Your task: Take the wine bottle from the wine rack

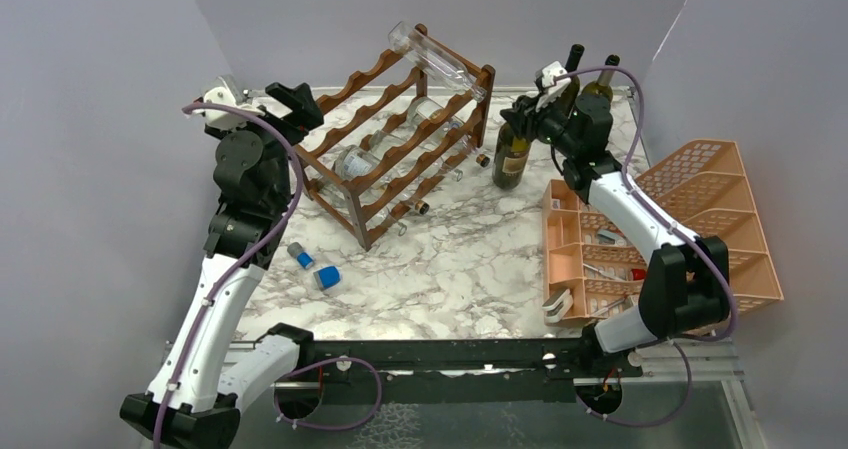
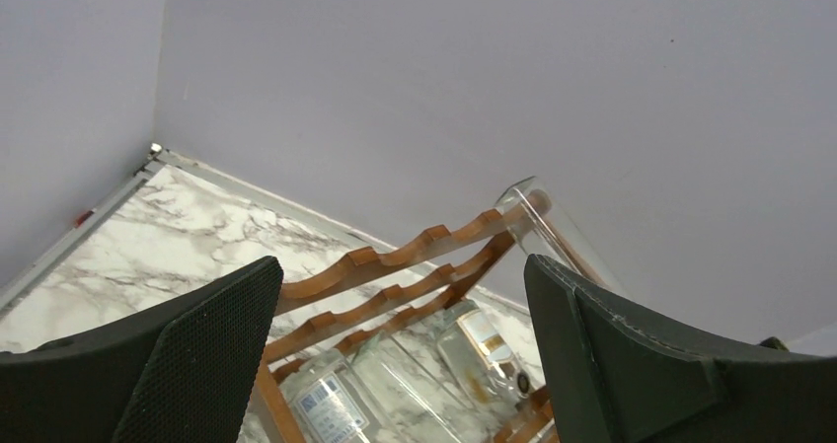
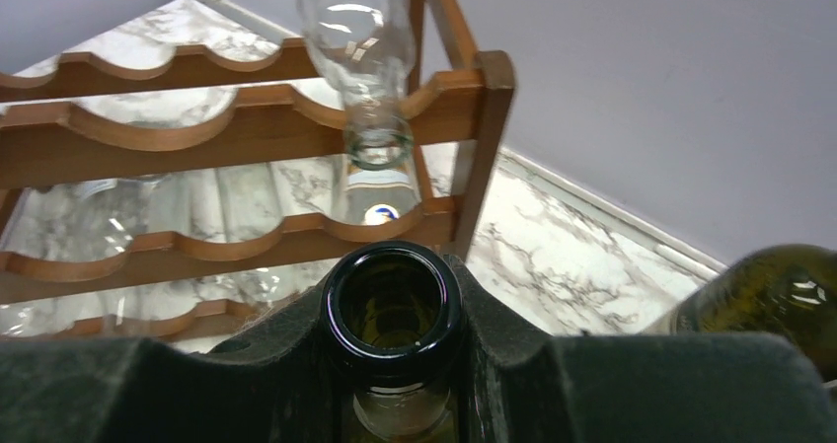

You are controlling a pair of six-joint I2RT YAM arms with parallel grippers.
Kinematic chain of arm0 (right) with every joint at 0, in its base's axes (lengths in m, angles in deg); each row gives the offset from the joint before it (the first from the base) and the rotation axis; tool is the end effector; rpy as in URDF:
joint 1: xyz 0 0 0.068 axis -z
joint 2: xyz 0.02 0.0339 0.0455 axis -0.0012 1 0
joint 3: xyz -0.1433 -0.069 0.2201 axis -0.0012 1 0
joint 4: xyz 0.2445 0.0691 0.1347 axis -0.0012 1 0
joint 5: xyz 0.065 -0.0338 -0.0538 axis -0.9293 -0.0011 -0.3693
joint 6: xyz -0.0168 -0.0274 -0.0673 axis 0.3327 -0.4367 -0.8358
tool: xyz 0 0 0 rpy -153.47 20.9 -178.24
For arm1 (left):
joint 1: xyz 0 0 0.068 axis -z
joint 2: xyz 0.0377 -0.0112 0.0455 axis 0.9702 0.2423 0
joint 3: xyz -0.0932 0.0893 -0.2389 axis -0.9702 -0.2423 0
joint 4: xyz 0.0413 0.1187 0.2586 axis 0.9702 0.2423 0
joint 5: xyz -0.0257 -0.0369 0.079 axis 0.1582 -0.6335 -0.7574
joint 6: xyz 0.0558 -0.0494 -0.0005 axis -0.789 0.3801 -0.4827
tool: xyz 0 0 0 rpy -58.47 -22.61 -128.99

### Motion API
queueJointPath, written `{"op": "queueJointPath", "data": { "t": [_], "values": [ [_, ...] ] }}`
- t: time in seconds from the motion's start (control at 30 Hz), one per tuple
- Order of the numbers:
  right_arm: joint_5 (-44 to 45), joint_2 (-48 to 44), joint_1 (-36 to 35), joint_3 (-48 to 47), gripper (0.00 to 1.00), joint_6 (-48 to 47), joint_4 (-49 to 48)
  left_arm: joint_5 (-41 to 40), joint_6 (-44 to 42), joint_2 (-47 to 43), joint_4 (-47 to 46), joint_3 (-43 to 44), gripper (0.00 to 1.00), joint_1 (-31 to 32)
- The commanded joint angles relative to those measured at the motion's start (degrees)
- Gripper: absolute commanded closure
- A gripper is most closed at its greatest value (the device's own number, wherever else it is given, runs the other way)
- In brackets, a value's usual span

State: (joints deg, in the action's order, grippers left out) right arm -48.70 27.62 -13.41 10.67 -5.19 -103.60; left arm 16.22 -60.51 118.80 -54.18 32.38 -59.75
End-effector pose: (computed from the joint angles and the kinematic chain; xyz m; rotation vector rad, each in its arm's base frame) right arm 0.3853 0.1173 0.3222 -0.5868 1.5259 0.4099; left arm 0.2415 -0.0415 0.4647 -0.4852 1.3589 -0.2728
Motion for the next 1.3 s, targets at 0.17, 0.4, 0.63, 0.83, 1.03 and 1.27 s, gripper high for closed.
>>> {"op": "queueJointPath", "data": {
  "t": [0.17,0.4,0.63,0.83,1.03,1.27],
  "values": [
    [-1.2,2.9,6.3,-1.8,0.99,1.9,-11.7,-5.1,-12.6,-5.0,-11.3,-8.8,0.01,-0.9],
    [1.9,6.2,10.2,-7.2,0.99,2.1,-8.4,-4.9,-14.5,-6.9,-12.5,-11.3,0.01,-0.7],
    [5.0,7.5,14.0,-9.3,0.99,2.3,-7.1,-3.9,-14.6,-6.9,-12.5,-11.5,0.01,-0.7],
    [4.3,10.4,16.9,-11.8,0.99,5.3,-6.9,-4.3,-15.5,-7.0,-12.6,-11.5,0.01,-0.7],
    [6.6,12.4,17.7,-12.8,0.98,4.0,-6.4,-4.1,-15.7,-6.9,-12.9,-11.7,0.01,-0.8],
    [6.3,14.3,17.9,-13.5,0.96,4.8,-5.6,-3.7,-16.0,-7.0,-12.9,-11.8,0.01,-0.7]
  ]
}}
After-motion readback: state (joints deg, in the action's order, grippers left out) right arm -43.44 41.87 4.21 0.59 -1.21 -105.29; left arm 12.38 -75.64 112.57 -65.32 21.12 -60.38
